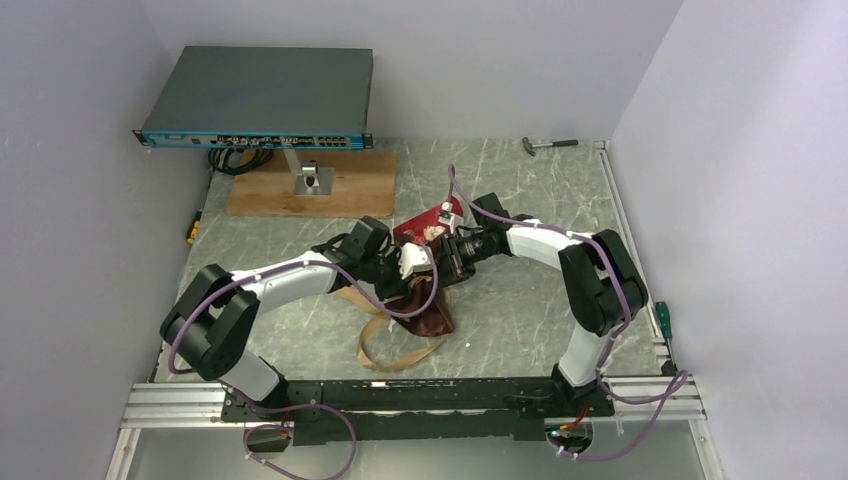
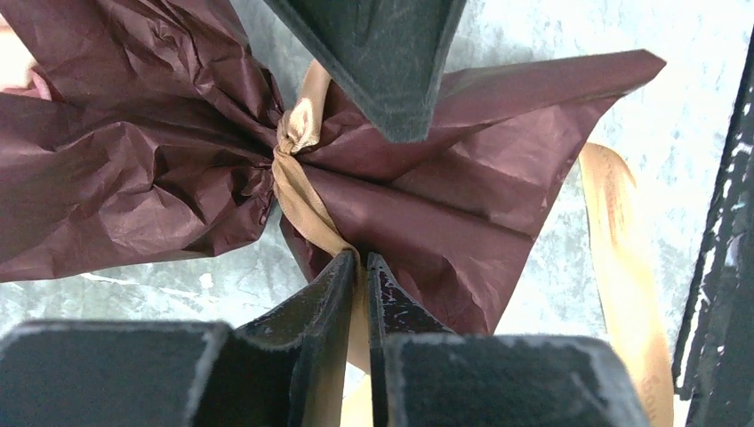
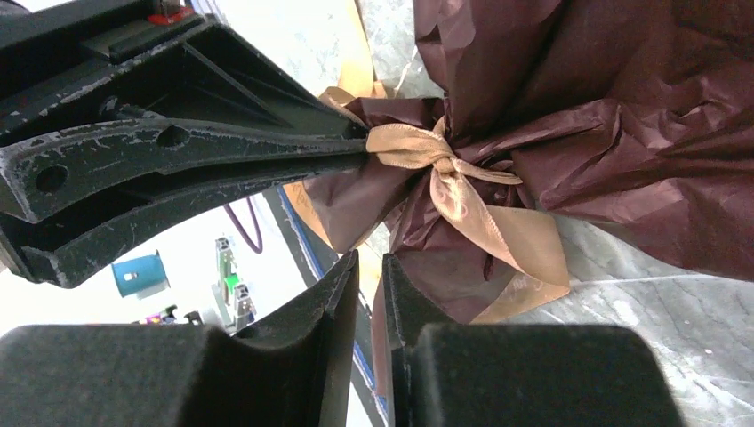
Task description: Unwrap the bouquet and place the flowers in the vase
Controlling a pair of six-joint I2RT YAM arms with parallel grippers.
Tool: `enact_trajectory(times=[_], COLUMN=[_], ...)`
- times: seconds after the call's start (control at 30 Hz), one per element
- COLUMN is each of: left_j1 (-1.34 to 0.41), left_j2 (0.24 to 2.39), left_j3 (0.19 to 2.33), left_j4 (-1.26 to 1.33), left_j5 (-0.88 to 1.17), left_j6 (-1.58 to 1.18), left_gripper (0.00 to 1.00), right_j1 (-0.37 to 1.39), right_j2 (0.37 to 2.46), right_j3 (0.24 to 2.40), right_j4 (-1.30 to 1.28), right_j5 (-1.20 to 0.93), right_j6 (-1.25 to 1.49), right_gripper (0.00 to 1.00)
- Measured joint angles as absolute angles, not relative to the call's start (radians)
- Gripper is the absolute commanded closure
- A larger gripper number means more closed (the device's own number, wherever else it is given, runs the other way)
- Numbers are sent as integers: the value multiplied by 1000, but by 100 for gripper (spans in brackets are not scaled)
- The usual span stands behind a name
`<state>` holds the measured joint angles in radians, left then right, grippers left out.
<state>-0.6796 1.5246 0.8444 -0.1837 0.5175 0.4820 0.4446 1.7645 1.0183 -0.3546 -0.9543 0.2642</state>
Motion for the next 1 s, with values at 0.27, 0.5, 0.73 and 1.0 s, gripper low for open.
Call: enact_trajectory(times=[0.27, 0.5, 0.73, 1.0], left_j1=[-680, -679, -675, -660], left_j2=[1579, 1612, 1630, 1546], left_j3=[859, 864, 862, 827], left_j4=[-134, -89, -54, -82], left_j5=[527, 527, 537, 579], left_j6=[306, 116, -21, 109], left_gripper=[87, 90, 84, 61], right_j1=[446, 458, 480, 487], right_j2=[1749, 1732, 1798, 1929], right_j3=[968, 952, 964, 1032], right_j4=[-327, -356, -355, -418], right_j5=[-876, -818, -778, -727], right_j6=[352, 411, 482, 477], right_gripper=[95, 100, 100, 100])
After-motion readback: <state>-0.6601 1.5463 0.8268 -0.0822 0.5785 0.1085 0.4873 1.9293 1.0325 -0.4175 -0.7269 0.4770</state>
